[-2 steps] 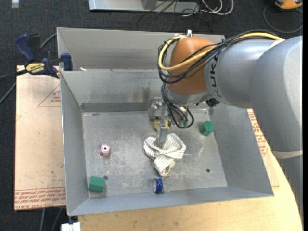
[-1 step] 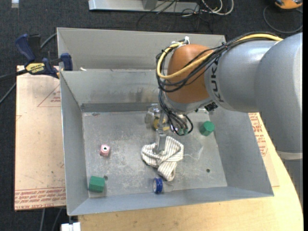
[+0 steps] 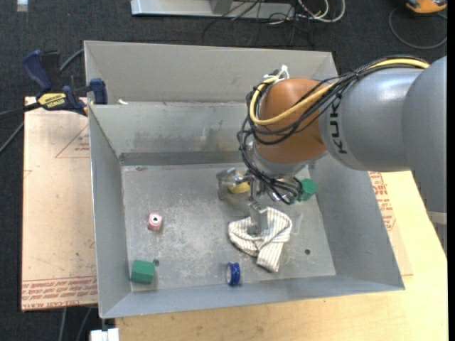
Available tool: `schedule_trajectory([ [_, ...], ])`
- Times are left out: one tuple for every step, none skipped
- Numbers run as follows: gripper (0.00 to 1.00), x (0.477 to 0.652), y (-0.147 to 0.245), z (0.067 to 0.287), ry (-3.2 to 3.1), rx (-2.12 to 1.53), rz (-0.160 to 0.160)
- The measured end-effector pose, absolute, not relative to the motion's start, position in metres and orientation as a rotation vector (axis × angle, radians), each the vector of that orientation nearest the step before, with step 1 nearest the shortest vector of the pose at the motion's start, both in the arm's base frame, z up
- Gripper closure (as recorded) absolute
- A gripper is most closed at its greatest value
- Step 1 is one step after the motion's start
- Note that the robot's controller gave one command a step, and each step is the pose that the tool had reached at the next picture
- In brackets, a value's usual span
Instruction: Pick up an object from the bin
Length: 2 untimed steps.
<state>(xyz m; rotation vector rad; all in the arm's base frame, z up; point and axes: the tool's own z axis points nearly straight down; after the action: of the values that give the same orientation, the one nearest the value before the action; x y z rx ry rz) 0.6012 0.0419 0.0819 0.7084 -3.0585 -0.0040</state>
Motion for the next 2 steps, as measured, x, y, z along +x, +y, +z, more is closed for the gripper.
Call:
schedule_trajectory([
  [1.0,0.5806,0.0018,0.0708,-3.108,0.492,-0.005],
  [1.0,0.5806,0.0017,0.0708,-3.109,0.491,-0.005],
])
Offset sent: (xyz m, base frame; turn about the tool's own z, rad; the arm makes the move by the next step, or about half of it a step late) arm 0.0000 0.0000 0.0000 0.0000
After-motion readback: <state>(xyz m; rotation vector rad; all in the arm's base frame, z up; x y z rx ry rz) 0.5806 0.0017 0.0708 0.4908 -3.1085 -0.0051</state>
